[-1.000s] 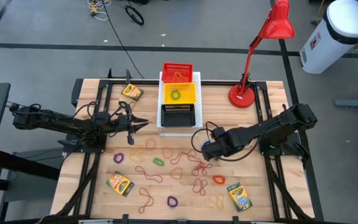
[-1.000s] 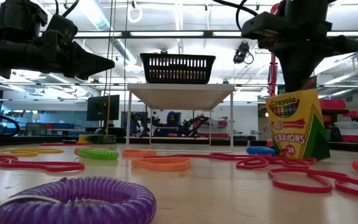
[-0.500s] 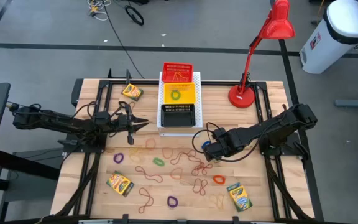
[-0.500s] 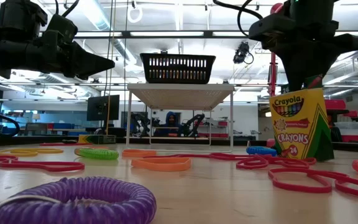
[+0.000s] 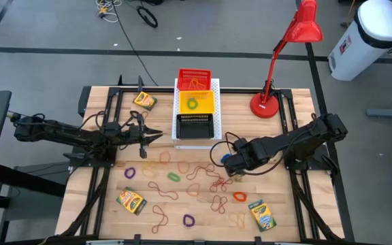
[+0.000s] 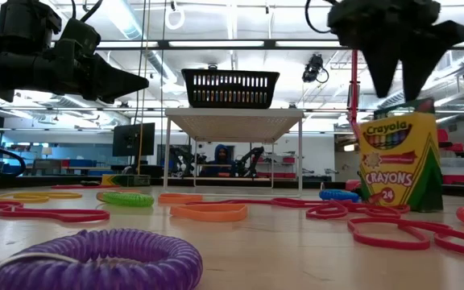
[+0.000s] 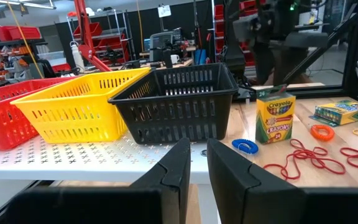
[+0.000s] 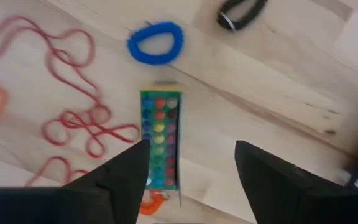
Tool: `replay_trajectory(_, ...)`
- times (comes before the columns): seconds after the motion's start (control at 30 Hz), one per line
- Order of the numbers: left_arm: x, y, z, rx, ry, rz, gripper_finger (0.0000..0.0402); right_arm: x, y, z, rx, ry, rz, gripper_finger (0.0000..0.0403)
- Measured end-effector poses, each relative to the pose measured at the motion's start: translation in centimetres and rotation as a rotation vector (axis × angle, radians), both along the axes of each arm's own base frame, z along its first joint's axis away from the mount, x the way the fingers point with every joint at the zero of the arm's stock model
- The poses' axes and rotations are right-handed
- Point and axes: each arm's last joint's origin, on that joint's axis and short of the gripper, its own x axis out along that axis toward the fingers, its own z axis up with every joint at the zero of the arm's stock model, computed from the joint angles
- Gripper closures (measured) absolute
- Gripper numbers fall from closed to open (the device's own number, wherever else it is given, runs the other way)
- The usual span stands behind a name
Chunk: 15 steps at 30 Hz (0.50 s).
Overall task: Pick & Place Office Desk Supplies
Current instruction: Put the yellow crayon box into the black bin on the shelf
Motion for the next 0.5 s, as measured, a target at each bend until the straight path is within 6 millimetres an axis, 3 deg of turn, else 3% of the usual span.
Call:
replay_trajectory(0.13, 0.0, 0.0, 0.0, 0.0, 0.0, 0.0, 0.0339, 0.4, 0.5, -0.2, 0.012, -0.055, 0.003, 0.0148)
replay_trajectory(0.5, 0.0, 0.0, 0.0, 0.0, -0.001, 0.0, 0.0339, 0.3, 0.8, -3.6, 0.031, -0.098, -0.01, 0.0149)
